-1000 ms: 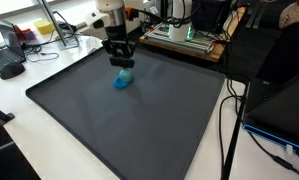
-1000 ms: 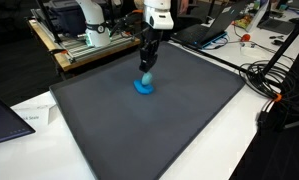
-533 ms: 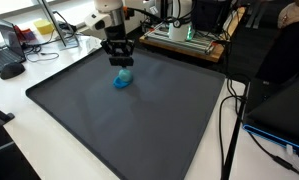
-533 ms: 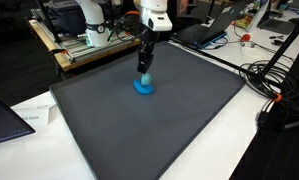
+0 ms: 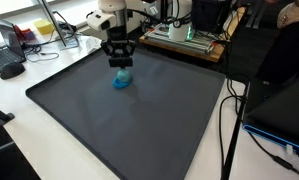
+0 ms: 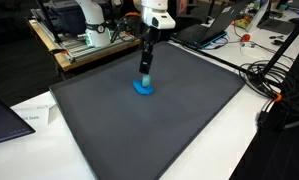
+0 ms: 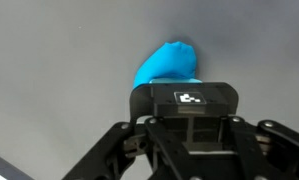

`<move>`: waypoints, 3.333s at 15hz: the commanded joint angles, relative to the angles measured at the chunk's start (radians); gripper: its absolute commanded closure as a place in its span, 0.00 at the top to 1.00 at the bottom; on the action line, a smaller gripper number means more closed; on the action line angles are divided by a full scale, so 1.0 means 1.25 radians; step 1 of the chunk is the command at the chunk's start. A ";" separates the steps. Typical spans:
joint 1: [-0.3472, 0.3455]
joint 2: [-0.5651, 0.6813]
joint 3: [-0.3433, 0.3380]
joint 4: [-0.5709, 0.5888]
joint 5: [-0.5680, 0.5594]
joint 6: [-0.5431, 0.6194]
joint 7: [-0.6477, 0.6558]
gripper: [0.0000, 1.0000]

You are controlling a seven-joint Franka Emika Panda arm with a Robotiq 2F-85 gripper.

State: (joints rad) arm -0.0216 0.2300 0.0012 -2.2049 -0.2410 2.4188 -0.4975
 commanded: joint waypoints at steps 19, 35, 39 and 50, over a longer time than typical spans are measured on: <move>-0.055 -0.021 0.040 -0.089 0.052 0.189 -0.427 0.22; -0.115 0.010 0.081 -0.045 0.274 0.161 -1.238 0.22; -0.118 0.008 0.067 -0.006 0.328 0.045 -1.306 0.22; -0.110 -0.016 0.017 0.070 0.459 -0.114 -1.022 0.22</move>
State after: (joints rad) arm -0.1677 0.2275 0.0474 -2.1237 0.2911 2.2568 -1.8730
